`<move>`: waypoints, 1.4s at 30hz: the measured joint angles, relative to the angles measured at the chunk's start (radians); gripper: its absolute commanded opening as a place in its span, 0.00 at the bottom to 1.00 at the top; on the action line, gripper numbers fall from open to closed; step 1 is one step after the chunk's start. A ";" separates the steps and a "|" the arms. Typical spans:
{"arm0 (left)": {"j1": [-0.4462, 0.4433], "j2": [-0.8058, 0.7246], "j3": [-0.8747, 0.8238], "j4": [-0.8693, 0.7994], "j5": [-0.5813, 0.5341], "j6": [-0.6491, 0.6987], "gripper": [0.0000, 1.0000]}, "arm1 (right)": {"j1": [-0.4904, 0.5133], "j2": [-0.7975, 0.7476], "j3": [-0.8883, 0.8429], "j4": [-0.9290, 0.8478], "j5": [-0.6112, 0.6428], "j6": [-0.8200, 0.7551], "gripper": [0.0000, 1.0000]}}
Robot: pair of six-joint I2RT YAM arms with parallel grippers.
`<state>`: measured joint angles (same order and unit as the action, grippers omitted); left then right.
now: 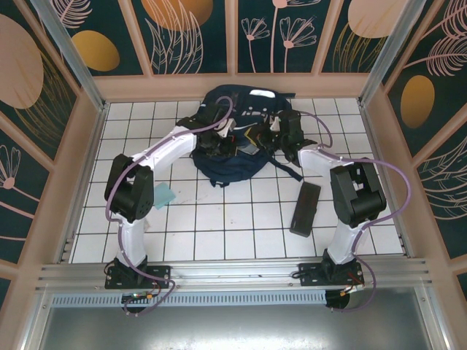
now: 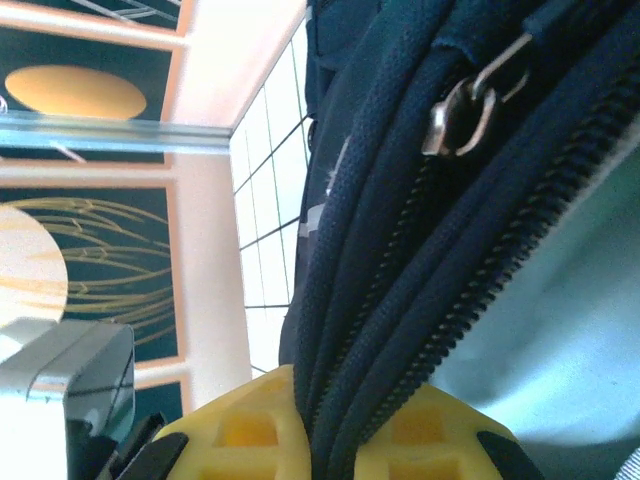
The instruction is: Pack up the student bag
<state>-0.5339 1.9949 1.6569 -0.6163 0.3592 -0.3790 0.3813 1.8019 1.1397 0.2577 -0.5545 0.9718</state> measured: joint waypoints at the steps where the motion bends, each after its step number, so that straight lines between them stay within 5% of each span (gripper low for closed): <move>1: 0.005 0.000 0.000 0.000 0.018 0.008 0.00 | -0.001 0.000 0.000 -0.005 -0.006 -0.018 0.11; 6: 0.016 0.000 0.000 0.008 0.106 0.030 0.00 | -0.005 0.002 -0.024 0.034 -0.050 -0.063 0.33; 11: 0.017 0.000 0.000 0.016 0.161 0.051 0.00 | 0.030 0.061 -0.031 0.129 -0.094 -0.045 0.38; 14: 0.017 0.000 0.000 0.001 0.148 0.068 0.00 | 0.060 0.117 -0.023 0.163 -0.097 -0.021 0.32; 15: 0.017 0.000 -0.002 -0.006 0.141 0.072 0.04 | 0.061 0.132 -0.022 0.171 -0.098 -0.018 0.14; 17: 0.017 -0.001 -0.008 -0.005 0.124 0.076 0.12 | 0.062 0.147 -0.023 0.183 -0.097 -0.005 0.00; 20: 0.018 -0.020 -0.052 0.010 0.067 0.063 0.30 | 0.060 0.147 -0.032 0.228 -0.096 0.031 0.00; 26: 0.021 -0.056 -0.190 0.127 -0.002 -0.030 0.37 | 0.058 0.144 -0.002 0.196 -0.101 0.059 0.00; 29: 0.024 -0.087 -0.268 0.230 0.016 -0.112 0.51 | 0.060 0.140 0.037 0.143 -0.099 0.060 0.00; 37: 0.016 -0.152 -0.354 0.432 0.023 -0.292 0.52 | 0.076 0.135 0.064 0.099 -0.071 0.076 0.00; 42: 0.005 -0.131 -0.353 0.457 -0.002 -0.337 0.40 | 0.078 0.135 0.074 0.087 -0.064 0.082 0.00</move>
<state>-0.5285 1.8637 1.3037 -0.1596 0.3569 -0.7158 0.4595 1.9366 1.2133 0.3447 -0.6189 1.0542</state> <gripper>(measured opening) 0.427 0.131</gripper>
